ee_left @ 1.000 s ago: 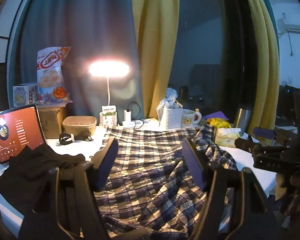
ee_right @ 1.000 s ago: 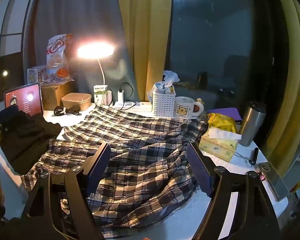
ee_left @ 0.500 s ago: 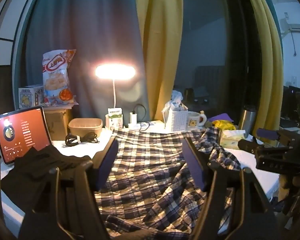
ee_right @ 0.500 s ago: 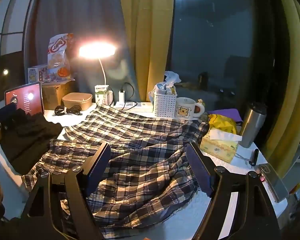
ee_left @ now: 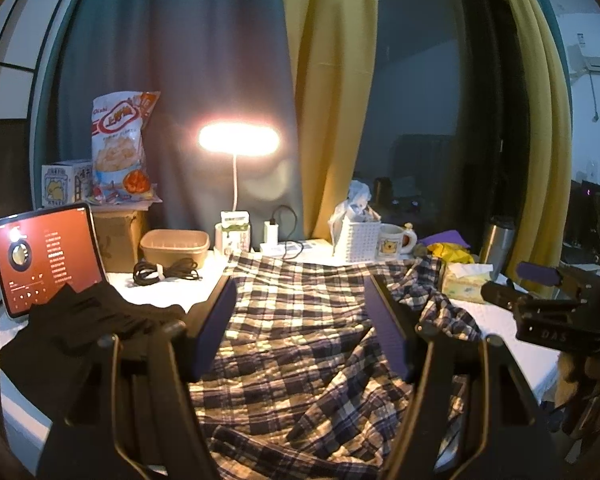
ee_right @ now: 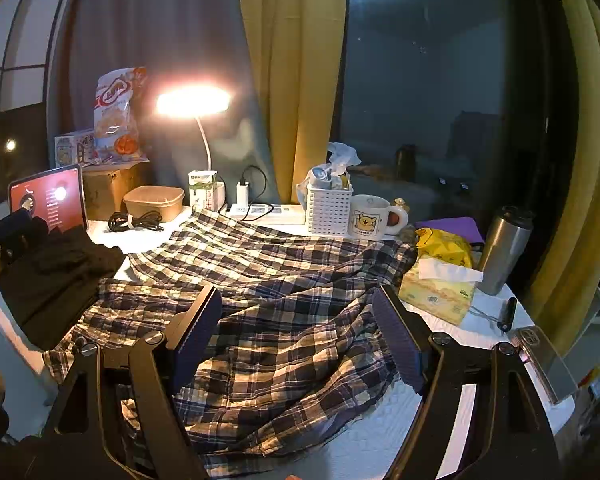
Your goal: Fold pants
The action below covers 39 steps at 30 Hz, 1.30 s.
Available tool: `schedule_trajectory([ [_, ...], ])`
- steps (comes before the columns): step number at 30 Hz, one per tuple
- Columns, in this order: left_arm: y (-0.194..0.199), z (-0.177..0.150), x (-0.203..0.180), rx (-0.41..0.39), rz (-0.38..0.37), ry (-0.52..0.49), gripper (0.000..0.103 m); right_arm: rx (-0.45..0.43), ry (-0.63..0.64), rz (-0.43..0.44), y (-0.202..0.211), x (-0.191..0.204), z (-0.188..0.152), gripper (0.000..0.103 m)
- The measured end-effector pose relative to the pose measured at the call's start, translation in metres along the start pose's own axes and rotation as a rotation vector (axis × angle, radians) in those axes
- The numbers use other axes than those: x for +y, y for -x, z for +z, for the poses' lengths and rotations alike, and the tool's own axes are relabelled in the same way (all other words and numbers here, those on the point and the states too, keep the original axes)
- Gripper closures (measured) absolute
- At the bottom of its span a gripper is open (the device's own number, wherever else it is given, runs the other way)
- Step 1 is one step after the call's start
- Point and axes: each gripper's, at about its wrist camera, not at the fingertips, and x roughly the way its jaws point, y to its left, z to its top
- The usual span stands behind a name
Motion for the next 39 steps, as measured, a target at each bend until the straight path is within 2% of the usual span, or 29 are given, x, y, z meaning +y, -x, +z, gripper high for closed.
schedule_trajectory([
  [39, 0.0057, -0.0026, 0.0047, -0.011, 0.003, 0.004, 0.036, 0.001, 0.004, -0.003, -0.0006, 0.0029, -0.0008, 0.022],
])
